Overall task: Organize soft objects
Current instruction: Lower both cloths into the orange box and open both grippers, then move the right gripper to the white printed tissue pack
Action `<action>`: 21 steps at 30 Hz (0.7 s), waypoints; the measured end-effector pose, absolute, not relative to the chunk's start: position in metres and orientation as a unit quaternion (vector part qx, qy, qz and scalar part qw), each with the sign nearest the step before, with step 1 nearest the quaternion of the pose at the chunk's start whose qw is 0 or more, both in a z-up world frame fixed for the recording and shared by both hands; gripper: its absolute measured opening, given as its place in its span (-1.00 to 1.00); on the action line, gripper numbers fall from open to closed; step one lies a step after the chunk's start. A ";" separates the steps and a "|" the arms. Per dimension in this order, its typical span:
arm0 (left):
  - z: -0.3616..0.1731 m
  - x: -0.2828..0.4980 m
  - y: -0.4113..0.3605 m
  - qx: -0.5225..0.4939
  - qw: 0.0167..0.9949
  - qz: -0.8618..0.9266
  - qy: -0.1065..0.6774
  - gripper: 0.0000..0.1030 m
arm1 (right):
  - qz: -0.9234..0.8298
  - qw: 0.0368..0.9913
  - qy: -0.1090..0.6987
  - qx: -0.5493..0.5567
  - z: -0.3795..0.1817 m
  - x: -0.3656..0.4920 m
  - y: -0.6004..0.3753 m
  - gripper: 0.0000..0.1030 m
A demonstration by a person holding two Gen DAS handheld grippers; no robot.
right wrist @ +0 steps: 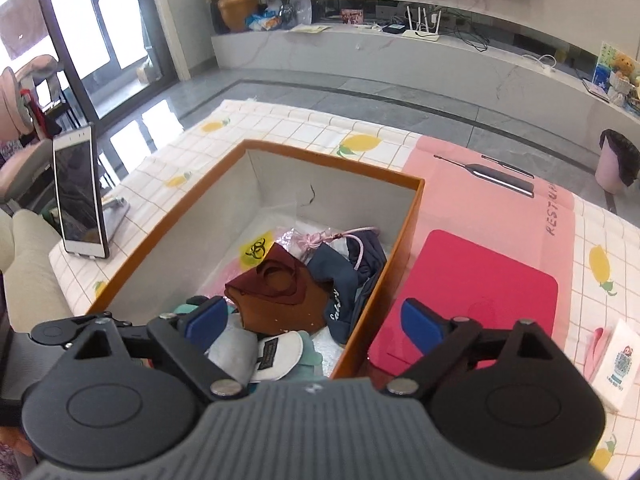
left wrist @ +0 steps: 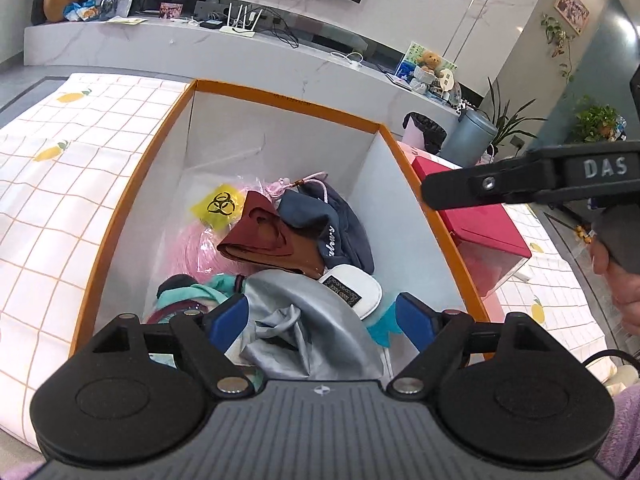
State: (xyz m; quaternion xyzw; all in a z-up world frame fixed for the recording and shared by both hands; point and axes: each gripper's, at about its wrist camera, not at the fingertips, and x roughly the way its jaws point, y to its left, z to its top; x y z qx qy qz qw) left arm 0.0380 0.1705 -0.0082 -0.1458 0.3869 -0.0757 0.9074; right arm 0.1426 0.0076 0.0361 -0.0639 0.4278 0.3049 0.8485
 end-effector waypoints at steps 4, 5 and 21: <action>-0.007 0.036 0.171 -0.142 0.911 -0.077 0.379 0.89 | 0.302 0.852 0.423 -0.064 0.038 0.141 0.002 0.95; -0.006 0.036 0.170 -0.139 0.913 -0.073 0.376 0.91 | 0.300 0.853 0.421 -0.068 0.038 0.141 0.001 0.95; 0.042 0.038 0.121 -0.080 0.938 -0.084 0.327 0.91 | 0.247 0.893 0.375 -0.032 0.060 0.140 -0.063 0.95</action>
